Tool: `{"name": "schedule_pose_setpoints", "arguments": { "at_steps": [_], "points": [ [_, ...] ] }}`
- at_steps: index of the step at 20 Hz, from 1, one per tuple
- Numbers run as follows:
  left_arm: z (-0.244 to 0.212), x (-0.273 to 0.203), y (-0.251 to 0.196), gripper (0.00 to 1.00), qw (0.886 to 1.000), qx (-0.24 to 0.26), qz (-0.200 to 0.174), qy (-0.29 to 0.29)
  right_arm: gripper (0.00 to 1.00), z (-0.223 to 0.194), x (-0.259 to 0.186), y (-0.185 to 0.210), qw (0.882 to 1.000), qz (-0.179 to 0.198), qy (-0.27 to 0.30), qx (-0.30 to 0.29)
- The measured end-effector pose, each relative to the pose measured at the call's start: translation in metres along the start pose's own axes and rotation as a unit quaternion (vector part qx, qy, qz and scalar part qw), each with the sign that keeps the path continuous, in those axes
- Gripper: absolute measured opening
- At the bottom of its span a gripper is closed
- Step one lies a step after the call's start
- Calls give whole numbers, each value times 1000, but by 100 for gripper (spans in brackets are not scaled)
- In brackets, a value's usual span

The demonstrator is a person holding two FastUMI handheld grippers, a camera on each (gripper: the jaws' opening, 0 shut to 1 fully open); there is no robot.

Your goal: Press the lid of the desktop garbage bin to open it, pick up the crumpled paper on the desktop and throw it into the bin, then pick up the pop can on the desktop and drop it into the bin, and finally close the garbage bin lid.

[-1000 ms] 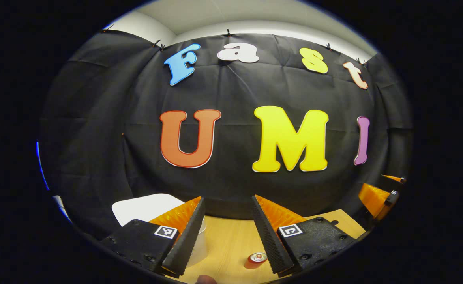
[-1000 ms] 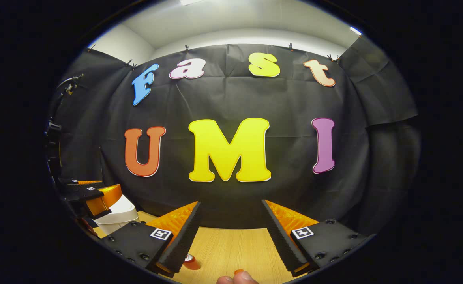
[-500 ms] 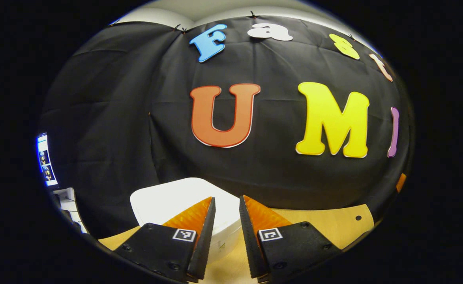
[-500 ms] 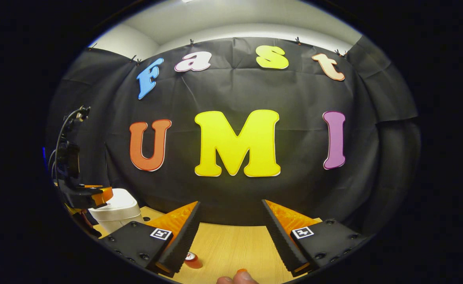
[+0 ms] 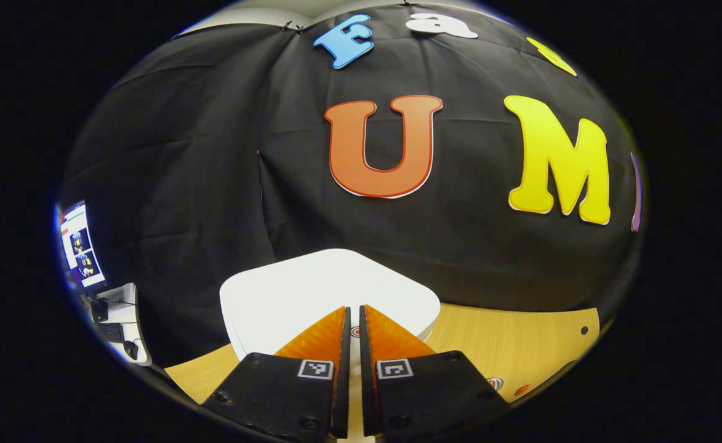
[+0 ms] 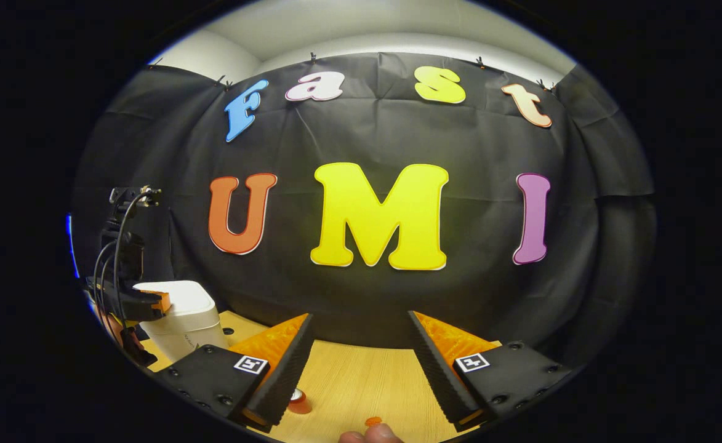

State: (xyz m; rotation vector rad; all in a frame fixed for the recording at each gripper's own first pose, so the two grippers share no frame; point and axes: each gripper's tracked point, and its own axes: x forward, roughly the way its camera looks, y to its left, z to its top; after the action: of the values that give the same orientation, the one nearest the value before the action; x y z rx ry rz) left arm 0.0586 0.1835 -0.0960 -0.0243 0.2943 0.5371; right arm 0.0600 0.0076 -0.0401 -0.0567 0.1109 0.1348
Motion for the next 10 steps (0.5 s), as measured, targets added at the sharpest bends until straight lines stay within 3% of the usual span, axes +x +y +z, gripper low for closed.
{"name": "schedule_pose_setpoints", "arguments": {
  "at_steps": [5, 10],
  "points": [
    [-2, 1, 4, 4, 1000, -2, 7, 1, 94, 3, 1, 5, 1000, 9, -7, 0],
    [-6, 3, 5, 4, 999, -15, 38, 6, 94, 1, 1, 8, 1000, 13, -7, 6]
  ]
}}
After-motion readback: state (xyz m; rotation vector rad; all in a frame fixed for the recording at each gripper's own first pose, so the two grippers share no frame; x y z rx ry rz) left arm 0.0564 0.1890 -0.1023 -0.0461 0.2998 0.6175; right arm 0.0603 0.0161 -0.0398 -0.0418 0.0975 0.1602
